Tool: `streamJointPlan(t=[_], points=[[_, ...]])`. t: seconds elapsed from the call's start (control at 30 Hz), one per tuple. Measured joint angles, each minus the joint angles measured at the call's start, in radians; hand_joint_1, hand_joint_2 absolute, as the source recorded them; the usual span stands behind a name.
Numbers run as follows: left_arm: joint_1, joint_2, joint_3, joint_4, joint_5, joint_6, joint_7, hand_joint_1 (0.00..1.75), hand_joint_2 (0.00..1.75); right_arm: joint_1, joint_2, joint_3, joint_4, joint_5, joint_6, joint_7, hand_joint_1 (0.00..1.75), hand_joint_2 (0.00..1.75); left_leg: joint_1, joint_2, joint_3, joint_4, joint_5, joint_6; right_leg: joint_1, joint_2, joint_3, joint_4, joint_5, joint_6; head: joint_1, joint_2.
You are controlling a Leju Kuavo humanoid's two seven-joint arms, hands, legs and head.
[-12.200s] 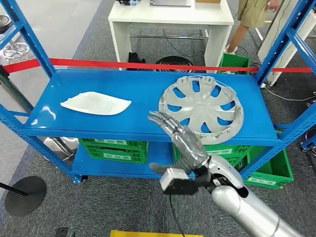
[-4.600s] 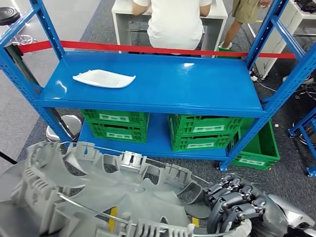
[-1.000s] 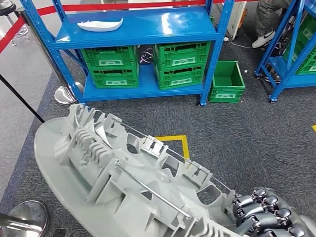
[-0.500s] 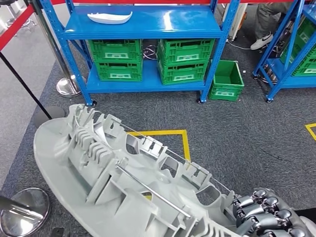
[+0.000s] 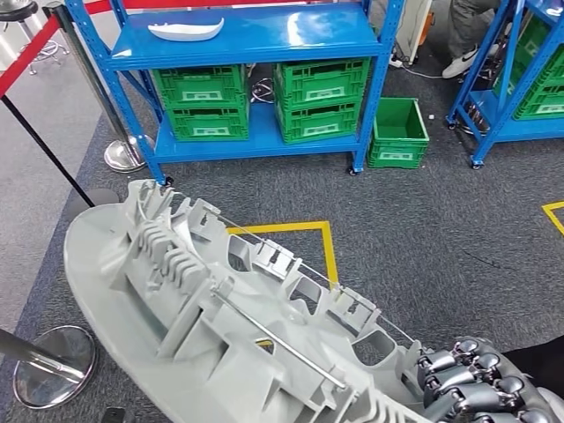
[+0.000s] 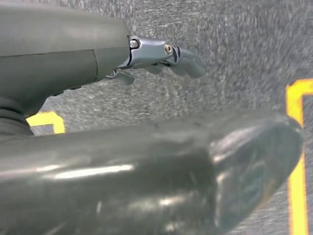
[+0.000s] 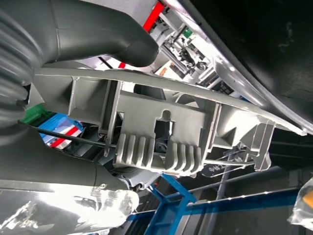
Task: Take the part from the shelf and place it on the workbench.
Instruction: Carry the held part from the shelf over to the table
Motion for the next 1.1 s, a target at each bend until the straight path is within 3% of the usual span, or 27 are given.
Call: streamJointPlan(t=[0.03,0.07,0.1,0.17,0.23,0.3,0.37,0.43,0.53,0.57,0.6,0.63,0.7,0.77,0.87,0.9,0.97,1.03,1.07,1.1], points=[[0.0,0.0,-0.001,0.0,-0.003,-0.001,0.0,0.0,0.0,-0.002,0.0,0.002,0.0,-0.001,0.001,0.0,1.75,1.75,0.0,0.0,-0.019,0.063,-0.028,-0.002,0.0,0.005,-0.011,0.001,0.007,-0.001,0.0,0.0],[0.0,0.0,-0.001,0.0,-0.005,-0.001,0.0,0.0,0.0,-0.004,0.0,0.004,0.0,-0.002,0.002,-0.001,1.75,1.75,0.0,0.0,-0.025,0.1,-0.037,-0.002,0.001,0.01,-0.022,0.002,0.014,0.0,0.0,0.0],[0.0,0.001,-0.001,0.0,-0.004,-0.001,0.0,0.0,0.0,-0.006,0.0,0.008,0.0,-0.003,0.002,-0.001,1.75,1.75,0.0,-0.001,-0.013,0.098,-0.026,-0.001,0.001,0.016,-0.031,0.003,0.02,0.001,0.0,0.0],[0.0,0.002,-0.001,0.0,-0.002,0.0,0.0,0.0,0.0,-0.011,0.001,0.014,0.0,-0.004,0.003,-0.001,1.75,1.75,-0.001,-0.014,0.068,-0.014,0.025,0.007,0.001,0.031,-0.044,0.006,0.031,0.005,0.0,0.0],[0.0,0.004,-0.001,0.0,0.0,0.001,0.0,0.0,0.0,-0.016,0.001,0.018,0.0,-0.006,0.004,-0.003,1.75,1.75,0.0,-0.05,0.156,-0.149,0.055,0.019,0.002,0.046,-0.056,0.01,0.039,0.012,0.0,0.0],[0.0,0.005,-0.001,0.0,0.002,0.003,0.001,0.0,0.0,-0.022,0.002,0.021,0.0,-0.008,0.004,-0.004,1.75,1.75,0.0,-0.065,0.183,-0.198,0.054,0.028,0.001,0.061,-0.066,0.014,0.048,0.023,0.0,0.0],[0.0,0.006,0.0,0.0,0.004,0.005,0.002,0.0,0.0,-0.026,0.001,0.024,0.0,-0.009,0.004,-0.005,1.75,1.75,0.0,-0.046,0.179,-0.2,0.059,0.036,0.0,0.07,-0.074,0.018,0.053,0.034,0.0,0.0],[-0.001,0.007,0.0,-0.001,0.004,0.006,0.004,0.0,0.0,-0.032,0.001,0.027,0.0,-0.01,0.005,-0.005,1.75,1.75,0.005,-0.025,0.176,-0.204,0.066,0.048,-0.001,0.047,-0.101,0.07,0.018,0.045,0.005,0.0],[0.002,0.008,0.0,-0.001,0.004,0.009,0.006,0.0,0.0,-0.04,0.001,0.034,0.0,-0.014,0.005,-0.005,1.75,1.75,0.006,0.008,0.167,-0.204,0.073,0.054,-0.007,0.008,-0.186,0.268,-0.086,0.062,0.011,0.0],[0.003,0.009,0.0,-0.001,0.004,0.01,0.008,0.0,0.0,-0.04,0.001,0.035,0.0,-0.014,0.005,-0.005,1.75,1.75,0.006,0.019,0.164,-0.203,0.075,0.053,-0.01,0.004,-0.201,0.311,-0.099,0.066,0.011,0.0],[0.004,0.009,0.0,-0.001,0.004,0.01,0.008,0.0,0.0,-0.04,0.001,0.036,0.0,-0.015,0.005,-0.005,1.75,1.75,0.006,0.03,0.161,-0.203,0.076,0.052,-0.012,0.001,-0.196,0.314,-0.094,0.069,0.011,0.0],[0.004,0.009,0.0,-0.001,0.004,0.01,0.009,0.0,0.0,-0.041,0.001,0.036,0.0,-0.015,0.005,-0.005,1.75,1.75,0.007,0.041,0.161,-0.202,0.077,0.05,-0.014,-0.004,-0.168,0.274,-0.071,0.072,0.011,0.0],[0.003,0.01,0.001,-0.001,0.004,0.01,0.009,0.0,0.0,-0.042,0.001,0.037,0.0,-0.017,0.005,-0.005,1.75,1.75,0.008,0.06,0.161,-0.198,0.077,0.042,-0.014,-0.039,-0.079,0.125,-0.014,0.076,0.012,0.0],[0.002,0.013,0.002,-0.002,0.005,0.01,0.009,0.0,0.0,-0.044,0.001,0.037,0.0,-0.02,0.005,-0.005,1.75,1.75,0.003,0.074,0.159,-0.191,0.075,0.03,-0.012,-0.061,-0.03,0.032,0.009,0.065,0.012,0.0],[-0.002,0.014,0.009,-0.002,0.014,0.007,0.01,0.0,0.0,-0.045,0.001,0.036,0.0,-0.024,0.006,-0.005,1.75,1.75,0.001,0.095,0.156,-0.187,0.075,0.013,-0.009,-0.036,-0.041,0.029,0.012,0.034,0.01,0.0],[-0.004,0.013,0.012,-0.002,0.017,0.006,0.01,0.0,0.0,-0.045,0.002,0.035,0.0,-0.025,0.006,-0.005,1.75,1.75,0.003,0.088,0.151,-0.177,0.065,0.008,-0.01,-0.027,-0.045,0.029,0.015,0.027,0.01,0.0],[-0.007,0.01,0.017,-0.002,0.021,0.004,0.01,0.0,0.0,-0.046,0.002,0.032,0.0,-0.027,0.008,-0.005,1.75,1.75,0.006,0.05,0.116,-0.1,0.008,0.0,-0.011,-0.009,-0.054,0.028,0.024,0.012,0.009,0.0],[-0.007,0.009,0.021,-0.002,0.024,0.006,0.012,0.0,0.0,-0.046,0.003,0.031,0.0,-0.027,0.01,-0.005,1.75,1.75,0.005,0.017,0.051,0.041,-0.065,0.0,-0.009,0.011,-0.066,0.028,0.031,0.006,0.008,0.0],[-0.006,0.009,0.024,-0.002,0.026,0.008,0.013,0.0,0.0,-0.046,0.004,0.031,0.0,-0.028,0.012,-0.005,1.75,1.75,0.005,0.011,0.026,0.095,-0.083,0.002,-0.007,0.023,-0.071,0.028,0.034,0.005,0.009,0.0],[-0.006,0.008,0.026,-0.002,0.027,0.01,0.014,0.0,0.0,-0.046,0.004,0.031,0.0,-0.029,0.015,-0.005,1.75,1.75,0.005,0.009,0.017,0.115,-0.08,0.005,-0.005,0.036,-0.075,0.029,0.037,0.006,0.009,0.0]])
